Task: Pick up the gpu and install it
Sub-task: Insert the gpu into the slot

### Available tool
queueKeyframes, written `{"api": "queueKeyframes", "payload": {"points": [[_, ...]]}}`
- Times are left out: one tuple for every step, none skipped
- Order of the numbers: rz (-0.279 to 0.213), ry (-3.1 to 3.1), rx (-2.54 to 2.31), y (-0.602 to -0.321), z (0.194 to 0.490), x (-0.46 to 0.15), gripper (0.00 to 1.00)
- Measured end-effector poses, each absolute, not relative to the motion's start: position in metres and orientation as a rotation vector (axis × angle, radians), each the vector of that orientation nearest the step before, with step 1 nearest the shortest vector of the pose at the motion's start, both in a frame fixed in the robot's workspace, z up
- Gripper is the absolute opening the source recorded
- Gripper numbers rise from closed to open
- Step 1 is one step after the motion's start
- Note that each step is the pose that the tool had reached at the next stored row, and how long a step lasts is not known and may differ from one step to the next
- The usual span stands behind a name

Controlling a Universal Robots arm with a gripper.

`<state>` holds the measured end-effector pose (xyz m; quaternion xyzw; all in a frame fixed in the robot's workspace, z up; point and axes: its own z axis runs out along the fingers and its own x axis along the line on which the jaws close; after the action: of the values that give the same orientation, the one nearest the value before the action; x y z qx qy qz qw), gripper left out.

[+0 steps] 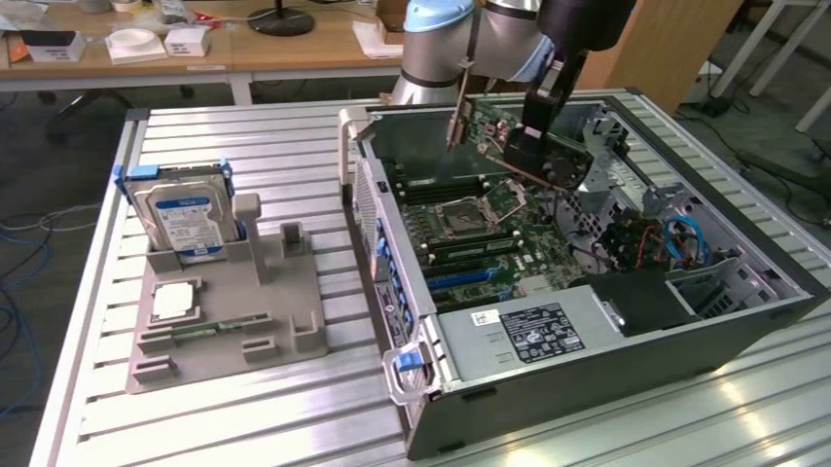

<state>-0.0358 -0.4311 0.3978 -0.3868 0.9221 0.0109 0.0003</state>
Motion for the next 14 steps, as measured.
{"api": "queueKeyframes", "payload": {"points": [[0.034, 2.888, -1.232, -0.4311, 0.3978, -0.0357, 0.26], [0.033, 2.881, -1.246, -0.4311, 0.3977, -0.0357, 0.26], [0.032, 2.875, -1.257, -0.4311, 0.3976, -0.0358, 0.26], [0.032, 2.868, -1.27, -0.4311, 0.3976, -0.0357, 0.26], [0.031, 2.861, -1.282, -0.4311, 0.3976, -0.0358, 0.26], [0.03, 2.854, -1.296, -0.4311, 0.3975, -0.0357, 0.26], [0.029, 2.845, -1.313, -0.4311, 0.3976, -0.0357, 0.26], [0.029, 2.836, -1.333, -0.4311, 0.3975, -0.0357, 0.26], [0.029, 2.825, -1.354, -0.4311, 0.3975, -0.0357, 0.26], [0.029, 2.812, -1.38, -0.4311, 0.3973, -0.0358, 0.26], [0.029, 2.8, -1.406, -0.4311, 0.397, -0.0358, 0.26], [0.029, 2.787, -1.432, -0.4311, 0.3967, -0.0358, 0.26], [0.029, 2.774, -1.457, -0.4311, 0.3964, -0.0358, 0.26], [0.029, 2.761, -1.482, -0.4311, 0.3961, -0.0358, 0.26]]}}
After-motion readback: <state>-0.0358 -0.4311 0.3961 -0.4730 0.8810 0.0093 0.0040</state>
